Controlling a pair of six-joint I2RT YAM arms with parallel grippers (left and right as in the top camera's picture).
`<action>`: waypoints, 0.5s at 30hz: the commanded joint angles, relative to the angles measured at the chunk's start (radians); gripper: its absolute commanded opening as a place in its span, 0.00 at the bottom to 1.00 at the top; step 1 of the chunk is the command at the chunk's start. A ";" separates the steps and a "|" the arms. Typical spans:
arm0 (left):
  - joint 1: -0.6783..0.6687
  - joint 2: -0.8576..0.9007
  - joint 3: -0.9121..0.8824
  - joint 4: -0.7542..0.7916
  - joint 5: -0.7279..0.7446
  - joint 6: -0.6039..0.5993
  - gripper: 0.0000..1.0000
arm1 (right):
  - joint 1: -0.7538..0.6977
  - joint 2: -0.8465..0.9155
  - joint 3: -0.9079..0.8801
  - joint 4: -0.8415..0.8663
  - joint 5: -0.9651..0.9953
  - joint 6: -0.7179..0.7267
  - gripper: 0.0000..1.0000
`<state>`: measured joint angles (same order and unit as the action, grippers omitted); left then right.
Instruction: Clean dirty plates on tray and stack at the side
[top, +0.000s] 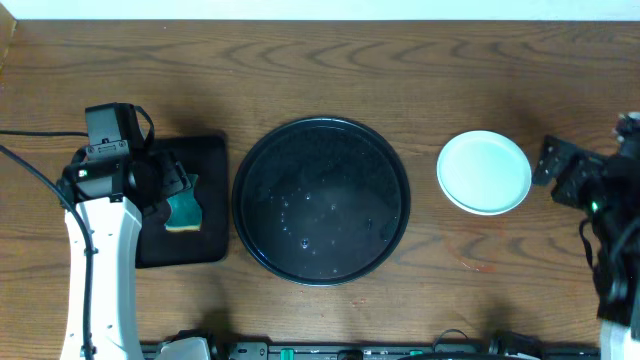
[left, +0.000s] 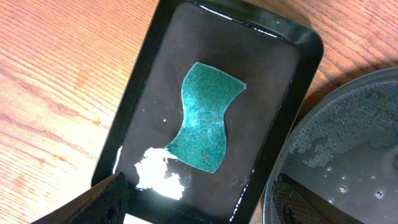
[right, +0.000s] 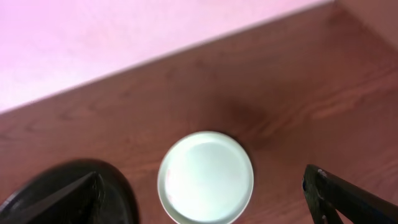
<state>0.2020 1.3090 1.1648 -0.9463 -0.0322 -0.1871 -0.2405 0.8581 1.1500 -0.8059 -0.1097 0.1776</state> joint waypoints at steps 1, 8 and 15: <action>0.005 -0.002 0.014 -0.006 -0.002 -0.017 0.75 | 0.006 -0.070 0.015 -0.018 -0.005 0.016 0.99; 0.005 -0.002 0.014 -0.006 -0.002 -0.017 0.75 | 0.006 -0.148 0.015 -0.097 -0.036 0.102 0.99; 0.005 -0.002 0.014 -0.006 -0.002 -0.017 0.75 | 0.006 -0.139 0.013 -0.132 -0.015 0.063 0.99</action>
<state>0.2020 1.3090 1.1648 -0.9463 -0.0322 -0.1875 -0.2405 0.7132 1.1515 -0.9417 -0.1337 0.2489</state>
